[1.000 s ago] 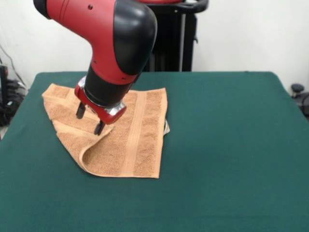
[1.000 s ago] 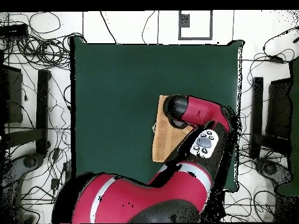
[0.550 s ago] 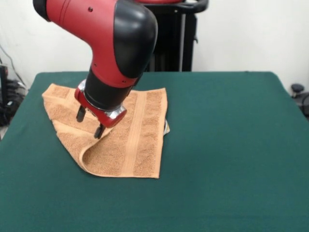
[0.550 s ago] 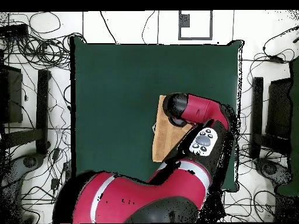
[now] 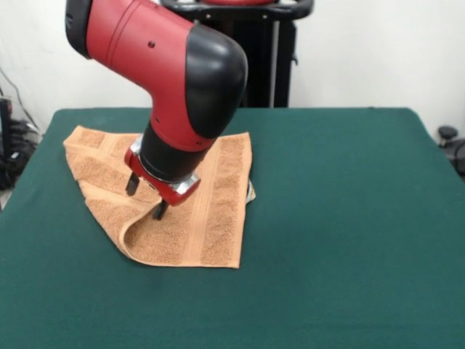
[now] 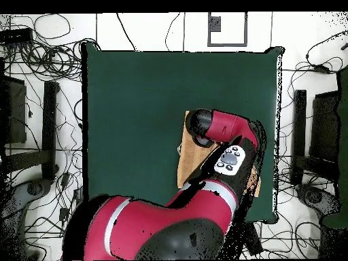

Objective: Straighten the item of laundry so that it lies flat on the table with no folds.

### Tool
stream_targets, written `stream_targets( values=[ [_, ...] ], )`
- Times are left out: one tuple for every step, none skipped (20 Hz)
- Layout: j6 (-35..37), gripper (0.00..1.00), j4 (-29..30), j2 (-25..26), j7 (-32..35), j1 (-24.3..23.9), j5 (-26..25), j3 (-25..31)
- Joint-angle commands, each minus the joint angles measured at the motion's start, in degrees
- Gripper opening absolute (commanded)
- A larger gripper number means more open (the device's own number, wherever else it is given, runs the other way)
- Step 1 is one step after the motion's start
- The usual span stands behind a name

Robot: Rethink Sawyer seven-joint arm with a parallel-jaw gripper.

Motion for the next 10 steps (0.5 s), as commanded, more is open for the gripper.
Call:
stream_targets(
  values=[
    [5.5,1.00,-1.6,1.0,16.0,2.6,3.5,1.6],
    [5.3,1.00,-1.4,0.9,16.0,2.7,3.5,1.5],
    [5.4,1.00,-1.3,0.8,15.8,2.8,3.5,1.3],
    [5.4,1.00,-1.0,0.7,15.8,2.8,3.5,1.2],
    [5.5,1.00,-0.9,0.6,15.7,2.9,3.6,1.0],
    [5.5,1.00,-0.8,0.5,15.8,3.1,3.7,0.9],
    [5.5,1.00,-0.6,0.5,15.8,3.2,3.8,0.8],
    [5.2,1.00,-0.1,0.3,15.8,3.3,3.9,0.7],
    [4.9,1.00,0.4,0.2,15.9,3.5,4.0,0.7],
    [4.6,1.00,0.7,0.3,15.9,3.6,4.1,0.7]
  ],
)
